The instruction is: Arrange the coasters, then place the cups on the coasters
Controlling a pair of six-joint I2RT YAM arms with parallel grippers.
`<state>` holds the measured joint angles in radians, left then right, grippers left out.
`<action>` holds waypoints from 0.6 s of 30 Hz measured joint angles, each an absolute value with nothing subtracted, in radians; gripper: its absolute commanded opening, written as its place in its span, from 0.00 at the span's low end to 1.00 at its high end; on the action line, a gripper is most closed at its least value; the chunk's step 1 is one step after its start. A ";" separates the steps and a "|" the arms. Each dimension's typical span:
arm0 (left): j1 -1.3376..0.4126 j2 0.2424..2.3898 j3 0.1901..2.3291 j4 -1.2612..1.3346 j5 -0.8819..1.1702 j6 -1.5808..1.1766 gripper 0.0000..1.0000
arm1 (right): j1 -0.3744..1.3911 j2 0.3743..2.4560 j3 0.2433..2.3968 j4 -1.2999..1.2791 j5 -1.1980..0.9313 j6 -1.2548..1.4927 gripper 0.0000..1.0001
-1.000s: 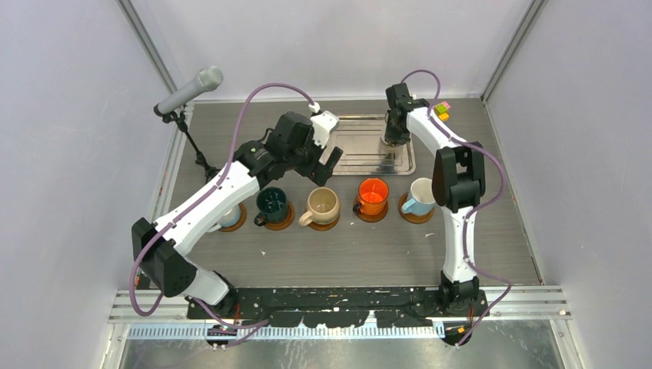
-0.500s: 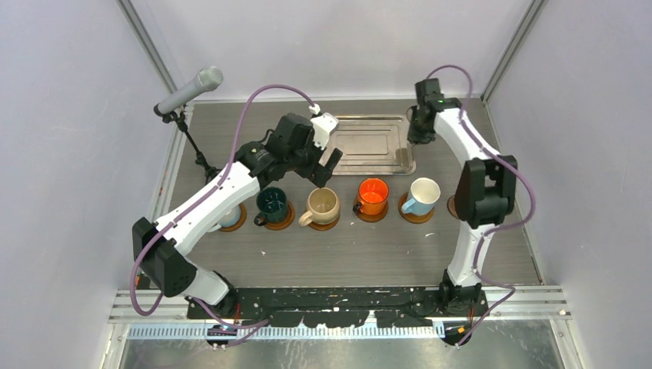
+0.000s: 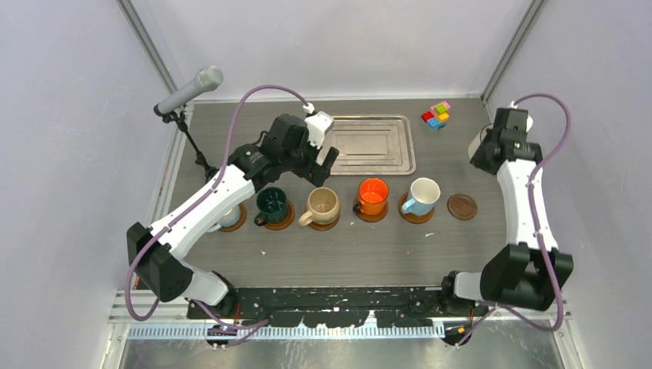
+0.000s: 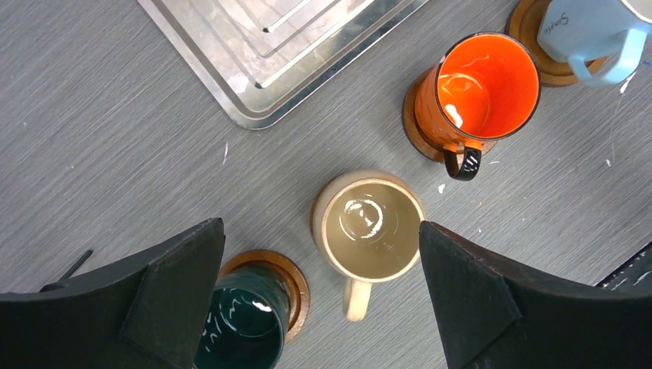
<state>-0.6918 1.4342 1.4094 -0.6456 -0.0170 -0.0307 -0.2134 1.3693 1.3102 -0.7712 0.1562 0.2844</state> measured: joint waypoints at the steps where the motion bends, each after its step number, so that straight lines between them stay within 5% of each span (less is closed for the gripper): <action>1: -0.690 1.431 1.407 -0.641 -0.014 -0.036 1.00 | -0.215 1.338 1.281 -0.781 0.160 0.286 0.00; 18: -0.638 1.357 1.361 -0.610 0.054 -0.118 1.00 | -0.198 1.113 0.900 -0.848 0.196 0.407 0.00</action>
